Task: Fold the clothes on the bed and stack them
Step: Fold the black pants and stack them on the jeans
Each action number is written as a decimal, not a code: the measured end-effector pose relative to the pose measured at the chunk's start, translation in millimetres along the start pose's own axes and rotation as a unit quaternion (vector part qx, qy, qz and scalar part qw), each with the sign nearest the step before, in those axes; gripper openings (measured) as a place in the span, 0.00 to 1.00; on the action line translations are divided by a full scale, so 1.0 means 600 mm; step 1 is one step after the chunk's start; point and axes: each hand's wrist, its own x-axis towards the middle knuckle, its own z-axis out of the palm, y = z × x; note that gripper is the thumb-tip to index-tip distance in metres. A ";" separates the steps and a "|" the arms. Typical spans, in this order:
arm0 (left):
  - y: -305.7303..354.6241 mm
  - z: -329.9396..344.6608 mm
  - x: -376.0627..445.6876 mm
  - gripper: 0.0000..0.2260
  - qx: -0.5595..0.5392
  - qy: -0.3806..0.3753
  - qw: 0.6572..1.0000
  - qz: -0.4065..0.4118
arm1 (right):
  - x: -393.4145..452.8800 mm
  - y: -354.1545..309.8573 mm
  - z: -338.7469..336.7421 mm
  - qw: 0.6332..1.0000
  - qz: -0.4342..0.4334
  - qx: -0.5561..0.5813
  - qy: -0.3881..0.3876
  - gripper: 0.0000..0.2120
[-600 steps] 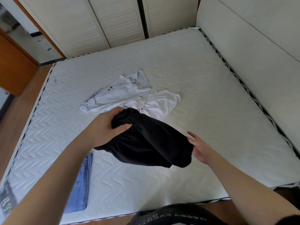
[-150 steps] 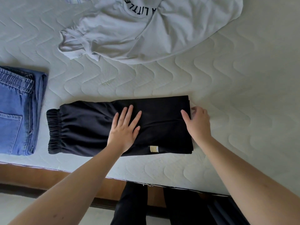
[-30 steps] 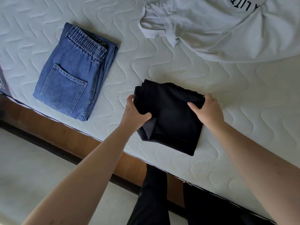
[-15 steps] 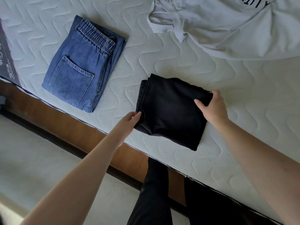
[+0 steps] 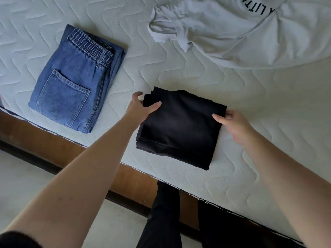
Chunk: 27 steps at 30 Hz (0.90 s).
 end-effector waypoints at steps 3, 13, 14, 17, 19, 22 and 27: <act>0.022 -0.021 0.040 0.33 -0.005 -0.097 0.992 -0.075 | -0.014 -0.016 -0.006 0.997 -0.014 0.035 -0.065 0.08; 0.121 -0.078 -0.007 0.20 0.112 -0.183 0.974 0.075 | -0.091 -0.097 -0.073 0.995 -0.081 0.035 -0.044 0.13; 0.140 -0.086 -0.020 0.21 0.110 -0.168 0.974 0.104 | -0.102 -0.114 -0.086 0.994 -0.105 0.029 -0.034 0.13; 0.196 -0.106 -0.059 0.23 0.151 -0.118 0.956 0.224 | -0.130 -0.165 -0.124 0.985 -0.174 0.002 0.001 0.09; 0.223 -0.108 -0.076 0.22 0.185 -0.078 0.934 0.296 | -0.139 -0.186 -0.141 0.977 -0.212 -0.022 0.031 0.09; 0.224 -0.077 -0.082 0.24 0.203 -0.027 0.909 0.364 | -0.134 -0.182 -0.153 0.965 -0.237 -0.061 0.090 0.12; 0.113 0.023 -0.075 0.24 0.237 0.037 0.878 0.415 | -0.113 -0.086 -0.131 0.954 -0.236 -0.136 0.123 0.13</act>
